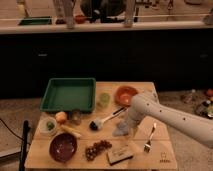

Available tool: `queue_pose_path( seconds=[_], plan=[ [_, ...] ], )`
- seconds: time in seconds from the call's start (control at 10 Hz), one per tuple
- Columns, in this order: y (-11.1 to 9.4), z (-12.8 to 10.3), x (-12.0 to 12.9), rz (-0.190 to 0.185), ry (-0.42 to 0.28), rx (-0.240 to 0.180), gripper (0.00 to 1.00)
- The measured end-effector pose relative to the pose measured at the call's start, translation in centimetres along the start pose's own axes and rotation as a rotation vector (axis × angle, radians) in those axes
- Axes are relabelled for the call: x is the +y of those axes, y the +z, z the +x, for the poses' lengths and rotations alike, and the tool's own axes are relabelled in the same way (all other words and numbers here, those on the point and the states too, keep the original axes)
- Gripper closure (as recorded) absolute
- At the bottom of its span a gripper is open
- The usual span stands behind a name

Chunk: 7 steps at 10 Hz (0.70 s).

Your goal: Wipe purple bowl with towel

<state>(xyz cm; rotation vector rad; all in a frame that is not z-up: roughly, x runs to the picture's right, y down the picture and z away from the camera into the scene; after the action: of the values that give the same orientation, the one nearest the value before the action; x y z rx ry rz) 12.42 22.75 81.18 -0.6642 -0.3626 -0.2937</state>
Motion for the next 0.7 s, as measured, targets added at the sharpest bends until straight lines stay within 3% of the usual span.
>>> queue_pose_path(
  seconds=[0.7],
  plan=[
    [1.8, 0.7, -0.1, -0.038, 0.011, -0.014, 0.21]
  ],
)
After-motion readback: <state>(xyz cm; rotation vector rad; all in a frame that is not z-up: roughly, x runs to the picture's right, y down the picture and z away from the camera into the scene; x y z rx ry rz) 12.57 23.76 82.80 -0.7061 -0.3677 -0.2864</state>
